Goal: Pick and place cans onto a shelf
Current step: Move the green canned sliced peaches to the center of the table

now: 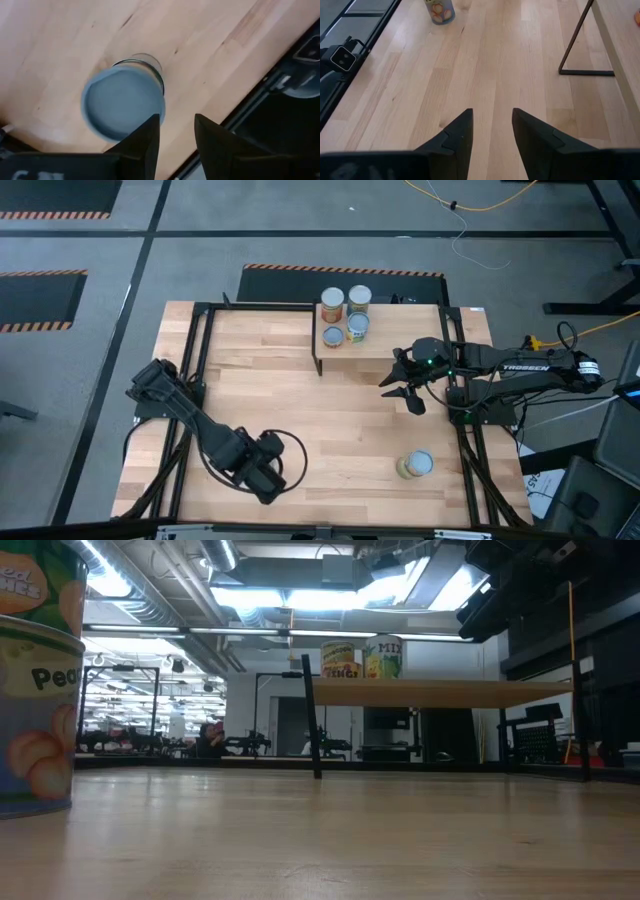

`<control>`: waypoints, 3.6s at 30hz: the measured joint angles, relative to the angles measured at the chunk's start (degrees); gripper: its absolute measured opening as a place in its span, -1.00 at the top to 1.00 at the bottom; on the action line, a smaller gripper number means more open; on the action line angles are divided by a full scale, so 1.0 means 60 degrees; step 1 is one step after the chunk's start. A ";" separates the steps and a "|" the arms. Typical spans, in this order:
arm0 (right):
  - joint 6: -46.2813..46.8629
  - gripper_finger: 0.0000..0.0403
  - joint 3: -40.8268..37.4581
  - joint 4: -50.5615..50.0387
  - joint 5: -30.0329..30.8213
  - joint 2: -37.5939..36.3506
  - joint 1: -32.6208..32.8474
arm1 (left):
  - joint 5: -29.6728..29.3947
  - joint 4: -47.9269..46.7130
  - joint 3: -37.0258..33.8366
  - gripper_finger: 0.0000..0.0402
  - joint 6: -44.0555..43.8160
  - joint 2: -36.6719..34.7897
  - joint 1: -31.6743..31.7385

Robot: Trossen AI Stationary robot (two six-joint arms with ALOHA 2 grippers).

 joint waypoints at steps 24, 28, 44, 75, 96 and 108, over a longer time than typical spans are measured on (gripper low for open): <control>0.0018 0.30 -0.0002 -0.0001 -0.0002 -0.0001 0.0000 | -0.0205 -0.0805 0.0036 0.49 0.0769 0.0991 0.0046; 0.0019 0.30 -0.0002 0.0003 -0.0004 -0.0003 0.0000 | -0.0230 -0.0824 0.0036 0.65 0.0794 0.0989 0.0058; -0.0002 0.30 -0.0002 0.0007 -0.0004 -0.0004 0.0000 | -0.0195 -0.0996 0.0753 0.98 0.1493 0.0930 0.0142; -0.0006 0.30 -0.0002 0.0166 -0.0004 0.0000 0.0000 | -0.0533 0.1595 0.2211 1.00 1.2596 0.2220 0.4886; -0.0268 0.30 -0.0002 0.1400 -0.0068 0.0346 0.0004 | -0.0682 0.3657 0.2213 0.99 1.4641 0.4256 0.5306; -0.0265 0.30 -0.0002 0.1239 -0.0076 0.0525 0.0000 | -0.0810 0.4020 0.2221 0.81 1.4789 0.4557 0.5304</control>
